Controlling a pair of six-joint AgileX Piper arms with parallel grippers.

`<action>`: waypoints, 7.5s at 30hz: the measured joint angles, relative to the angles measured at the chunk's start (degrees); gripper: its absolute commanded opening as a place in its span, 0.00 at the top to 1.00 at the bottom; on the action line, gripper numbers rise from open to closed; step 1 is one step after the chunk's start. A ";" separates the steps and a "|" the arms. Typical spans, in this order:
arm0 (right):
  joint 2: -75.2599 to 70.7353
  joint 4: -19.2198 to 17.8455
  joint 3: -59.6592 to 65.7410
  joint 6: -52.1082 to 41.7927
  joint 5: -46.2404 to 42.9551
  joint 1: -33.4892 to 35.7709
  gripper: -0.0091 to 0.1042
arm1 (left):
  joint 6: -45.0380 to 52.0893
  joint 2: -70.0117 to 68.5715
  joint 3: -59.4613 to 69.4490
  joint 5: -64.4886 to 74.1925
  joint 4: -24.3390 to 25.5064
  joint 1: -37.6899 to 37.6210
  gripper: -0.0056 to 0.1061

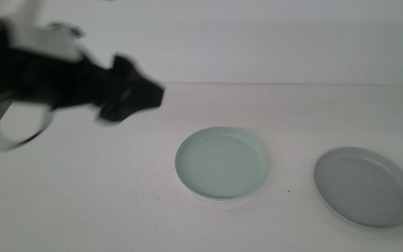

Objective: Stack the three bowls on top of each other.

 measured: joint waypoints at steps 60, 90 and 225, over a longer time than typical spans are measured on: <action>38.57 4.98 -52.65 1.66 48.15 0.00 0.10 | -0.24 -17.21 1.72 7.39 1.35 0.00 0.11; 63.11 12.86 -54.38 5.06 47.78 -1.80 0.11 | 0.00 -17.21 1.72 7.39 1.35 0.00 0.11; 52.22 -8.01 -61.71 10.37 33.43 15.60 0.13 | 0.00 -20.34 2.52 6.11 7.59 2.29 0.11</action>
